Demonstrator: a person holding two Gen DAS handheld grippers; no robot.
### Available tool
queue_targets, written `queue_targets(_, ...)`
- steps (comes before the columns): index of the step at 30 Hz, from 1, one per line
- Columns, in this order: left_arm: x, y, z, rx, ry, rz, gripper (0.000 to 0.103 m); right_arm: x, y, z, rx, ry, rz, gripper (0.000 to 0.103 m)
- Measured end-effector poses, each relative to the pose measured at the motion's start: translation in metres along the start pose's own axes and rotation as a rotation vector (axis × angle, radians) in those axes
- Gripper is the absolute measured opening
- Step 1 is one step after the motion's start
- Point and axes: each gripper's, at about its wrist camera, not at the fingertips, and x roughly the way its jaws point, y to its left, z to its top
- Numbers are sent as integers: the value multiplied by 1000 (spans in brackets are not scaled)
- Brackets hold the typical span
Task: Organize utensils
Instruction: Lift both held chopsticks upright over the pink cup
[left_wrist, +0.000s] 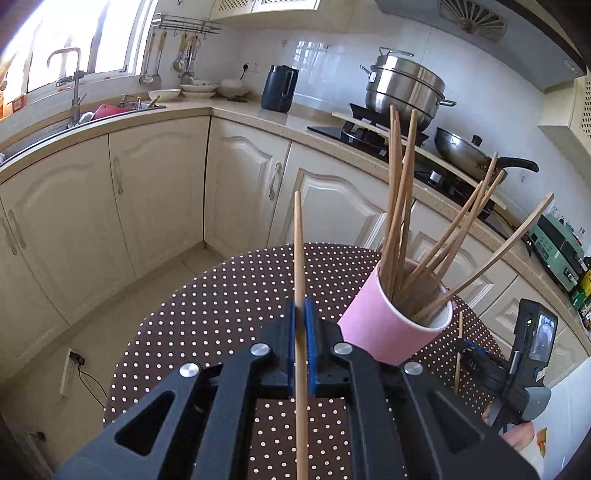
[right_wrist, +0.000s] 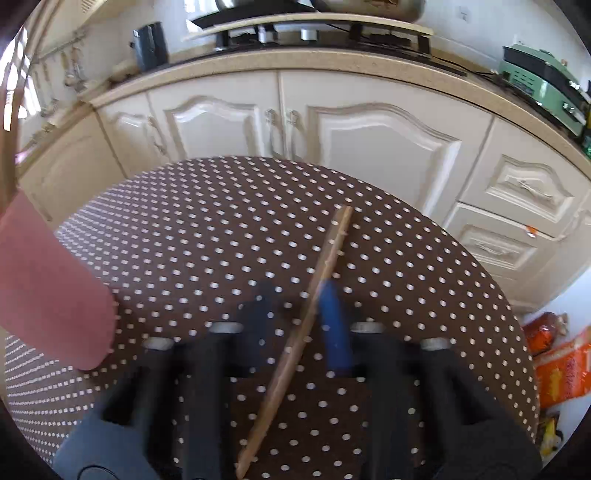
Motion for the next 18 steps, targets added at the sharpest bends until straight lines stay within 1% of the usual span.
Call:
queue_targets(2, 3, 0, -2, -6, 14, -8, 6, 1, -1, -1, -10, 1, -7, 7)
queue_targets(5, 2, -2, -4, 2, 12, -8, 6, -1, -9, -6, 21, -1, 36, 6)
queue_targets(6, 0, -3, -4, 8, 7, -5, 6, 2, -14, -4, 37, 2, 79, 6)
queue_targets(7, -1, -4, -4, 10, 1, -2, 6, 1, -18, -6, 60, 12, 140, 6)
queue_targets(9, -6, -6, -5, 16, -21, 12, 6, -5, -22, -11, 92, 18, 215, 6)
queue_targets(11, -10, -11, -4, 23, -40, 18, 6, -23, -23, -18, 104, -43, 258, 6)
queue_targets(12, -12, -12, -4, 25, -48, 19, 6, -33, -25, -20, 110, -70, 296, 6)
queue_targets(14, -14, -15, -2, 24, -58, 23, 6, -48, -26, -21, 125, -101, 349, 6)
queue_targets(15, -16, -17, -1, 23, -63, 24, 6, -60, -26, -22, 127, -131, 378, 6)
queue_targets(18, -23, -25, 3, 29, -94, 13, 6, -94, -30, -21, 135, -213, 437, 6)
